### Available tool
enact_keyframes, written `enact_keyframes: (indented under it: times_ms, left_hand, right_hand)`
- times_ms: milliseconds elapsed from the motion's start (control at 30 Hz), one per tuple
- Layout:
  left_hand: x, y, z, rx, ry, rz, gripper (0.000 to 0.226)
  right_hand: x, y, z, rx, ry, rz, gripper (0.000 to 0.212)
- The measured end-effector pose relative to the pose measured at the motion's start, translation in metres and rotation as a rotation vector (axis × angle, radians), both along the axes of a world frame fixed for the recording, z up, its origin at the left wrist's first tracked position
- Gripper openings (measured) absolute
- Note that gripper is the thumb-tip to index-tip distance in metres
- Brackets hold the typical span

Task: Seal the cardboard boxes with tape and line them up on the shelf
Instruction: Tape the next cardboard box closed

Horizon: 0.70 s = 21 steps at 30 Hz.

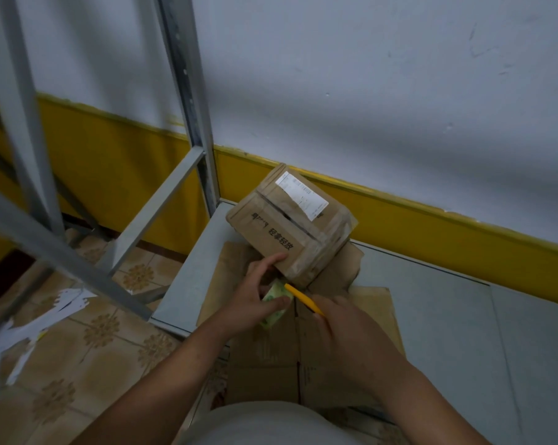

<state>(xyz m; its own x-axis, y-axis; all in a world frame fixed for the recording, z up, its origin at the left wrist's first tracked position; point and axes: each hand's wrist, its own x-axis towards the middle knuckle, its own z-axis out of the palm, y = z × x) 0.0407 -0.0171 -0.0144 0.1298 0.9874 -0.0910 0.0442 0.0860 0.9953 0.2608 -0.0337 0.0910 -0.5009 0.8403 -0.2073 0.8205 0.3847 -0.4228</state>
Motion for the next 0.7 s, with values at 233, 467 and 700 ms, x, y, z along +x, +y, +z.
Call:
enact_keyframes:
  times_ms: [233,467,700]
  left_hand:
    - [0.001,-0.004,-0.003,-0.046,-0.069,0.008,0.080]
    - [0.001,-0.001,-0.003,-0.089,-0.049,0.000,0.082]
    - [0.010,-0.011,-0.020,-0.235,-0.144,0.152,0.065]
  right_hand:
    - [0.011,0.029,0.006,0.171,0.442,-0.186,0.009]
    - [-0.050,0.111,-0.005,0.260,0.248,0.082,0.028]
    - [-0.053,0.134,-0.032,0.219,0.136,-0.037,0.025]
